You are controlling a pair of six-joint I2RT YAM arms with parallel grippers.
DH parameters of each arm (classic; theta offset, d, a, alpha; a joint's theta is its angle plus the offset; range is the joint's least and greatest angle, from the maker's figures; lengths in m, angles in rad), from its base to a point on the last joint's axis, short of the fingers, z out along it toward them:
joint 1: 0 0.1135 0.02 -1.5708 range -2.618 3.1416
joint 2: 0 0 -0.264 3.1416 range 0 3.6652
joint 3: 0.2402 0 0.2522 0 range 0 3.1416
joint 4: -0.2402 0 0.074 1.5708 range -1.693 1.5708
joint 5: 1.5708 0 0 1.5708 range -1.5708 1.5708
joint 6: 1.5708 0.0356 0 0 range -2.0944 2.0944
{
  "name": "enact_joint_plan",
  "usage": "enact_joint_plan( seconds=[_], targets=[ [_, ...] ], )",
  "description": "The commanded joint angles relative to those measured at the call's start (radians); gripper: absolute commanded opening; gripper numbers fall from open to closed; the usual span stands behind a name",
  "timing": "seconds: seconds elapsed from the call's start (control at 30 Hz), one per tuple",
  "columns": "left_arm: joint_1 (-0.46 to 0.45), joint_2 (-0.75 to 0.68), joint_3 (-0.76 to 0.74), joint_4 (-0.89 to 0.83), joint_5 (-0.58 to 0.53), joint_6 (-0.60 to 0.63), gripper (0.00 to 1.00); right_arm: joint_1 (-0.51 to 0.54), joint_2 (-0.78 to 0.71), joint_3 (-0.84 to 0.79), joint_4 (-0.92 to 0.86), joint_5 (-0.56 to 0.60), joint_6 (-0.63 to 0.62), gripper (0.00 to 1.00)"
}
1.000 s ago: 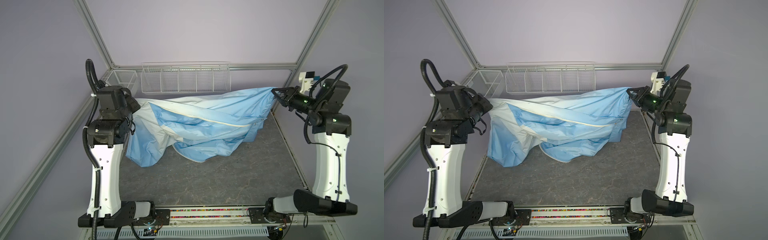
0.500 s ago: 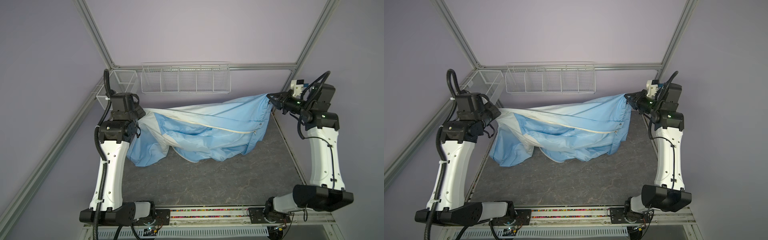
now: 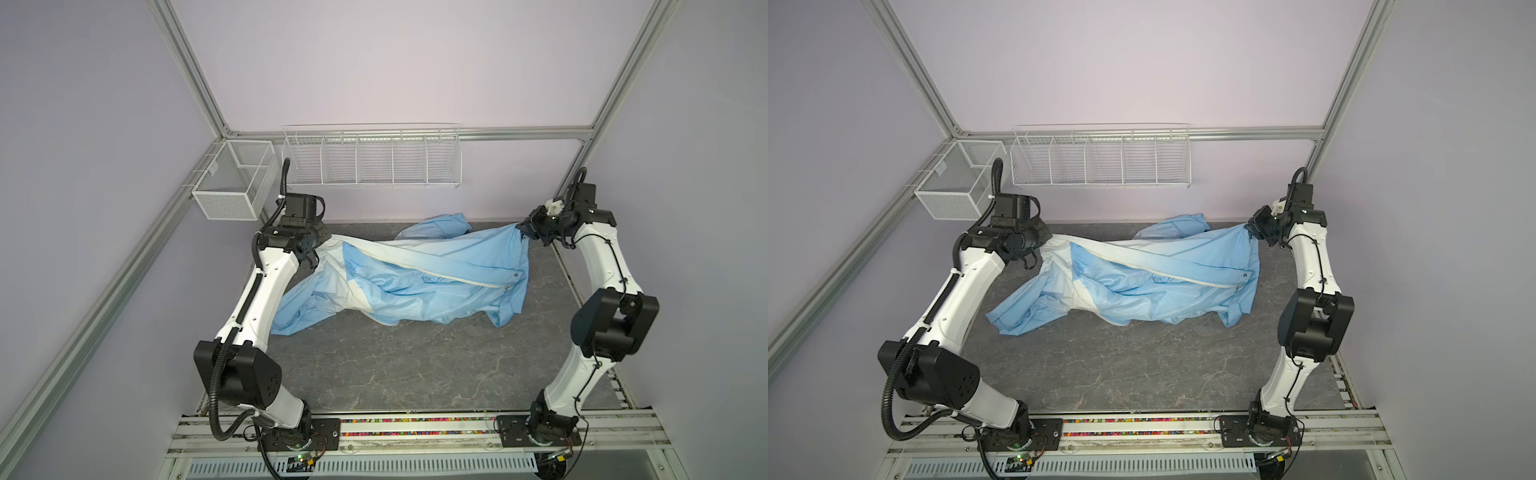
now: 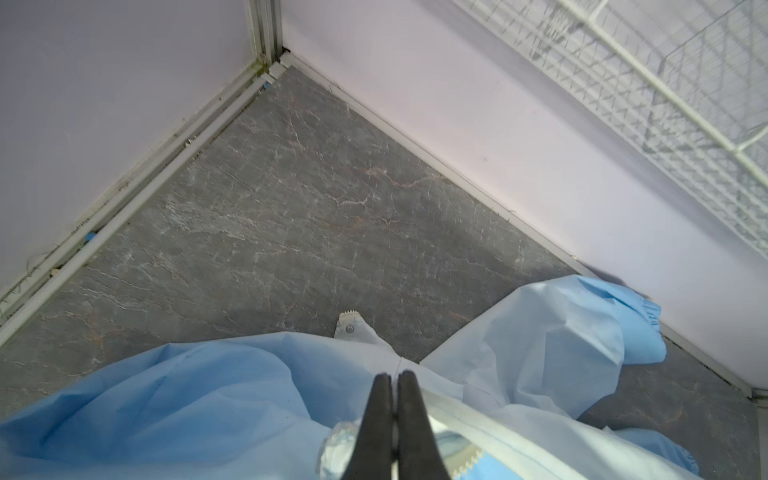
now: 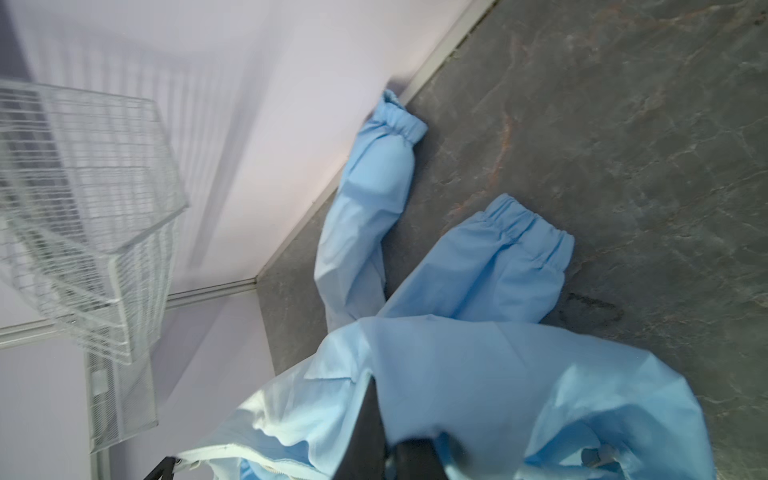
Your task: Zip up the jacket
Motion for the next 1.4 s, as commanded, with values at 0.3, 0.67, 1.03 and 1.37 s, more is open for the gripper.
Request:
enact_joint_plan(
  seconds=[0.3,0.67,1.03,1.37],
  targets=[
    [-0.008,-0.198,-0.217,-0.033,0.183,-0.089,0.00,-0.021,0.082,0.084,-0.139,0.036,-0.086,0.07],
    [-0.008,-0.216,-0.035,-0.253,0.247,-0.008,0.00,-0.074,-0.065,0.109,-0.329,-0.044,-0.104,0.07],
    [-0.007,-0.246,-0.175,-0.275,0.387,0.048,0.00,-0.126,-0.109,-0.027,-0.420,-0.033,-0.177,0.07],
    [0.003,-0.009,-0.113,-0.162,0.260,0.015,0.00,-0.080,0.136,0.058,-0.356,0.102,-0.166,0.08]
  ],
)
